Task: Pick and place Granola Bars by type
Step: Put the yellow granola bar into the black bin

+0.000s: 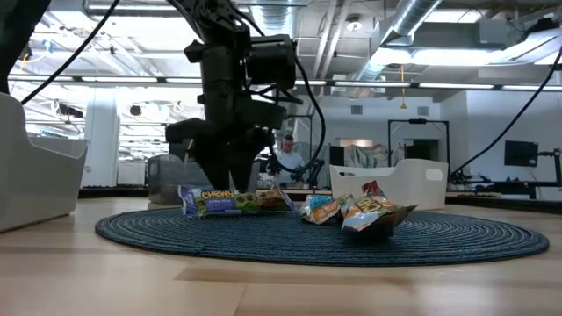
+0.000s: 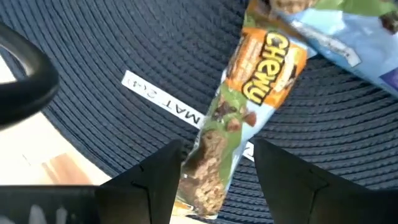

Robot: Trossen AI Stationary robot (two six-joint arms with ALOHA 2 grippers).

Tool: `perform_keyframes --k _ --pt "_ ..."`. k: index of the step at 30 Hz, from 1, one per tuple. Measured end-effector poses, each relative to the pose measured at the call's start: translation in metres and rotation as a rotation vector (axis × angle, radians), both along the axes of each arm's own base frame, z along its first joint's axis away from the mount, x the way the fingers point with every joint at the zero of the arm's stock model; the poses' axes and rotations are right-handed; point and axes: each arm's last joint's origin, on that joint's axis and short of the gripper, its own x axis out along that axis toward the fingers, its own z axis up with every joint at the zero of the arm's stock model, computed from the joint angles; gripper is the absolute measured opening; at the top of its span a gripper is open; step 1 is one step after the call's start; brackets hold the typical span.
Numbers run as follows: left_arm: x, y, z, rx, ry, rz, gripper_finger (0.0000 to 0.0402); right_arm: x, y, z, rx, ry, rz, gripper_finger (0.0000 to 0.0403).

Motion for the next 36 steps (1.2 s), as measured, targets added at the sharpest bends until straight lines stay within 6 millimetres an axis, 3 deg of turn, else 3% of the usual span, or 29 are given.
perform_keyframes --k 13,23,29,36 --pt "0.002 0.001 -0.016 -0.015 0.018 0.052 0.0193 0.0 0.0 0.0 -0.006 0.005 0.0 0.0133" --pt "0.0 0.001 -0.014 -0.018 0.05 0.102 0.0091 -0.001 -0.001 -0.002 -0.016 0.017 -0.002 0.0127" --pt "0.005 0.003 -0.002 -0.026 0.069 0.157 0.0047 -0.002 -0.002 -0.002 -0.026 0.025 -0.003 0.0127" --pt "0.014 0.004 0.027 -0.086 0.062 0.266 0.004 -0.002 -0.002 -0.003 -0.032 0.031 -0.003 0.0127"
